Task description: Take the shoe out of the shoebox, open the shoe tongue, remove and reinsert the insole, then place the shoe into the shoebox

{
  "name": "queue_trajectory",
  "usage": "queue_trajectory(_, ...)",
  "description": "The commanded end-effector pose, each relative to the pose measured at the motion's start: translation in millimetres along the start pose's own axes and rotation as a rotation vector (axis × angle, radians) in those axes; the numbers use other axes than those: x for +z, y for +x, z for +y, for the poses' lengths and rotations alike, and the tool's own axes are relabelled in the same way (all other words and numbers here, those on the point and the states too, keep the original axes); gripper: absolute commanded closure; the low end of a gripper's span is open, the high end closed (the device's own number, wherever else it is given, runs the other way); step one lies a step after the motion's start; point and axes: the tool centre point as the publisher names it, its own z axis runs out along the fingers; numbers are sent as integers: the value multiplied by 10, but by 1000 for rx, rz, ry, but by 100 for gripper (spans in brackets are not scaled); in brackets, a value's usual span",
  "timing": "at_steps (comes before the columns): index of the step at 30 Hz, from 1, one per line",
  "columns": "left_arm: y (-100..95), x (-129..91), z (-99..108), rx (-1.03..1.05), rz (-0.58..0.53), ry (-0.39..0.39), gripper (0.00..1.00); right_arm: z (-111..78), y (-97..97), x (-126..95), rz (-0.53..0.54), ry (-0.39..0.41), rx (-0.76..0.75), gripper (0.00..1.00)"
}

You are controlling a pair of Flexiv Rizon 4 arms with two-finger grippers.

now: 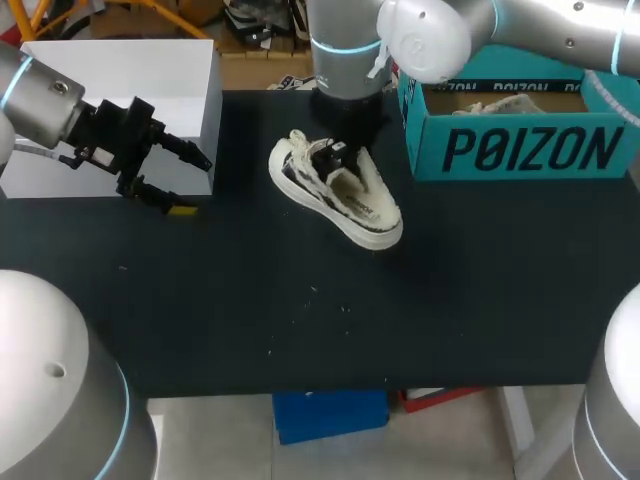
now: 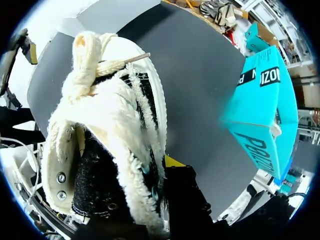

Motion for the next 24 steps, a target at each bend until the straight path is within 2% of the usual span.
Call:
queue_trajectory(1, 1, -5, -1, -1, 3, -3, 0, -108, -144, -608, -469, -4, -930, 100)
queue_trajectory(24, 1, -5, -1, -1, 3, -3, 0, -108, -144, -608, -469, -4, -930, 100)
